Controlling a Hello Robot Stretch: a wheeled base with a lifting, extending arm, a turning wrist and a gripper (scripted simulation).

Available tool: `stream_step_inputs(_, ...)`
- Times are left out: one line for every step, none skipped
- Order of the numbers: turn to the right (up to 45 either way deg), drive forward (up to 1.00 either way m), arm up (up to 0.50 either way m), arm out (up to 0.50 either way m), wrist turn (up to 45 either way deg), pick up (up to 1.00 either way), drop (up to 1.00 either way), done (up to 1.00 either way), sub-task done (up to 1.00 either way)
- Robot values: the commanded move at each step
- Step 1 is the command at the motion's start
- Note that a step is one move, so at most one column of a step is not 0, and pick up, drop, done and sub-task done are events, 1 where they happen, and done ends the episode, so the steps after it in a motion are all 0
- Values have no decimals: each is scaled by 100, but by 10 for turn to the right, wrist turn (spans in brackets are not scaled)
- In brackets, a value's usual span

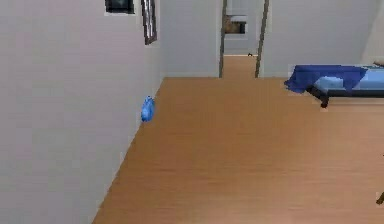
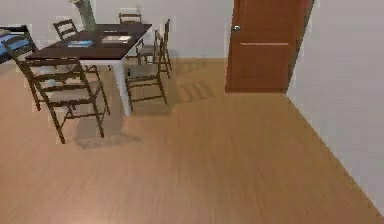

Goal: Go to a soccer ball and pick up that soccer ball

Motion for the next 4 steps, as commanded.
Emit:
stream_step_inputs(450, 0, 0, 0, 0, 0, 0, 0, 0)
stream_step_inputs(450, 0, 0, 0, 0, 0, 0, 0, 0)
stream_step_inputs(270, 0, 0, 0, 0, 0, 0, 0, 0)
stream_step_inputs(450, 0, 0, 0, 0, 0, 0, 0, 0)
